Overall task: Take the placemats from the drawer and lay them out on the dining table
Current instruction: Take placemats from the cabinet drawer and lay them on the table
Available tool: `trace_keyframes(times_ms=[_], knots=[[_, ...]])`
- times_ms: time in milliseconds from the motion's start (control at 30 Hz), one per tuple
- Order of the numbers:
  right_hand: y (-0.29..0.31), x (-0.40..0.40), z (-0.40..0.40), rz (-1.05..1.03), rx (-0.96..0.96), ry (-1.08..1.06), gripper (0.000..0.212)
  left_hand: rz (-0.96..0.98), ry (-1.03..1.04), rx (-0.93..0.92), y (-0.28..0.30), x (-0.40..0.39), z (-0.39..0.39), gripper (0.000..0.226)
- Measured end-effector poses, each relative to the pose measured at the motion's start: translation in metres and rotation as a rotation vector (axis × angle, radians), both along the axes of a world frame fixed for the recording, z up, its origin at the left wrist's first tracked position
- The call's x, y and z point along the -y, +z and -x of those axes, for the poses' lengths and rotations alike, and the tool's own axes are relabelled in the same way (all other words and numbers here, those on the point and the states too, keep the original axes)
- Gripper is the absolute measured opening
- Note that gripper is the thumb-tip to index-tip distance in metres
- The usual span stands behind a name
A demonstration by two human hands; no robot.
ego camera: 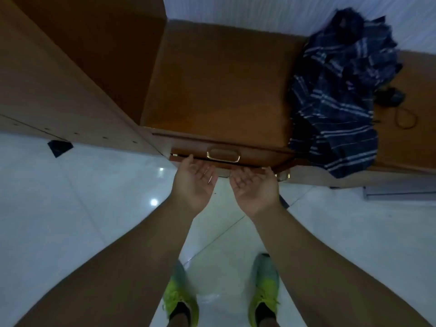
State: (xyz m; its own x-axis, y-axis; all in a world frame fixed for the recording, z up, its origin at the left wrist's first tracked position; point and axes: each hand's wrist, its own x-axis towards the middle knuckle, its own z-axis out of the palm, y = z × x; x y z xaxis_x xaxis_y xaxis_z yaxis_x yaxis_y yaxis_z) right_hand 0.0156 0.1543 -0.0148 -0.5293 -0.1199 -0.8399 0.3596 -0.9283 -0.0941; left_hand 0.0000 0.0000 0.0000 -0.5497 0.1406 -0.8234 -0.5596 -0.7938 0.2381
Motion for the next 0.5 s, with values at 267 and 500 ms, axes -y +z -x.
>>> trace_keyframes(times_ms=[267, 500], knots=[[-0.045, 0.011, 0.031, -0.044, -0.022, -0.007, 0.066, -0.019, -0.020, -0.021, -0.050, -0.005, 0.021, 0.058], [-0.041, 0.014, 0.009, -0.218, -0.043, 0.223, 0.019, 0.049, -0.170, 0.015, -0.054, 0.003, -0.004, 0.018]])
